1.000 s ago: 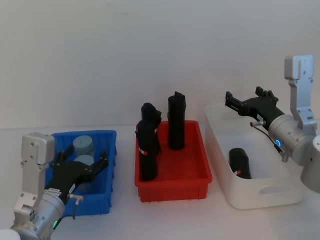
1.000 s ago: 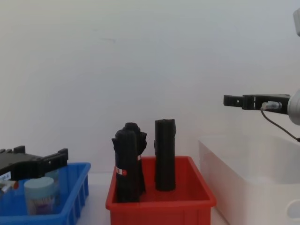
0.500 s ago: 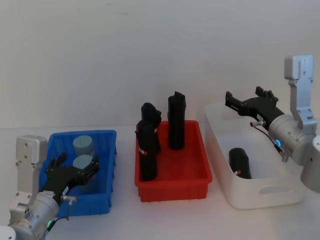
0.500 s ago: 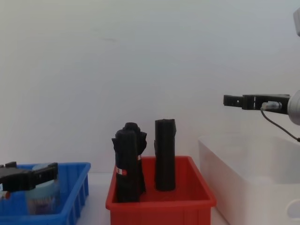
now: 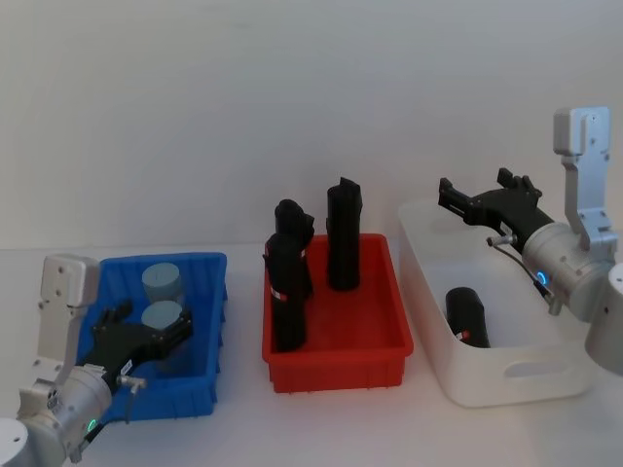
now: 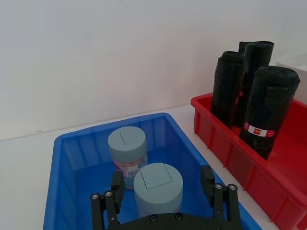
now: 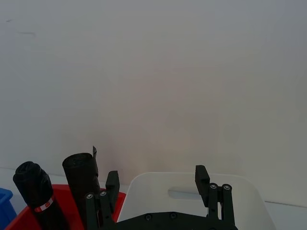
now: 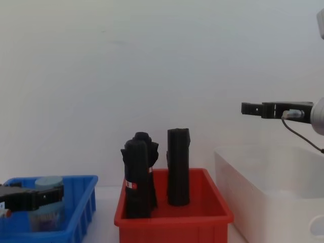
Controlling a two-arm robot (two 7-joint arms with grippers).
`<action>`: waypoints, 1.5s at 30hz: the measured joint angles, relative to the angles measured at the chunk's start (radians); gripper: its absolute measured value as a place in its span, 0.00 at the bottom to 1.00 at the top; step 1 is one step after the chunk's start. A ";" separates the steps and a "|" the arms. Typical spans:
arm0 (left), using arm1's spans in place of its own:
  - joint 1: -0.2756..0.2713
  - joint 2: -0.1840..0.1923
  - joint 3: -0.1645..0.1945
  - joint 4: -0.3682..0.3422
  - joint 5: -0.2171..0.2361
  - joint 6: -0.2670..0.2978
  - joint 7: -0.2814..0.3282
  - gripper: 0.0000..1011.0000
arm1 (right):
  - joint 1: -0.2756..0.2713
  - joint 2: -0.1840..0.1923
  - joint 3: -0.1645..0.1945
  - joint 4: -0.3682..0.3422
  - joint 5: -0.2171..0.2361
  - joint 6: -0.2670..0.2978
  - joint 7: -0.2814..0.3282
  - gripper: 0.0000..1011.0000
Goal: Pick the cotton swabs from the blue box and place them into the white box.
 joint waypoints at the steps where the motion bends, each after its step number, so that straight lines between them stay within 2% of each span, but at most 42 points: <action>1: -0.003 -0.001 0.000 0.003 0.002 0.003 -0.002 0.99 | 0.000 0.000 0.000 0.000 0.000 0.000 0.000 0.99; 19: -0.047 -0.019 -0.003 0.062 0.029 0.059 -0.047 0.99 | 0.000 0.000 0.000 0.000 0.000 0.000 0.000 0.99; 45: -0.085 -0.039 -0.006 0.118 0.043 0.095 -0.077 0.98 | 0.000 0.000 0.000 0.000 0.000 0.000 0.000 0.99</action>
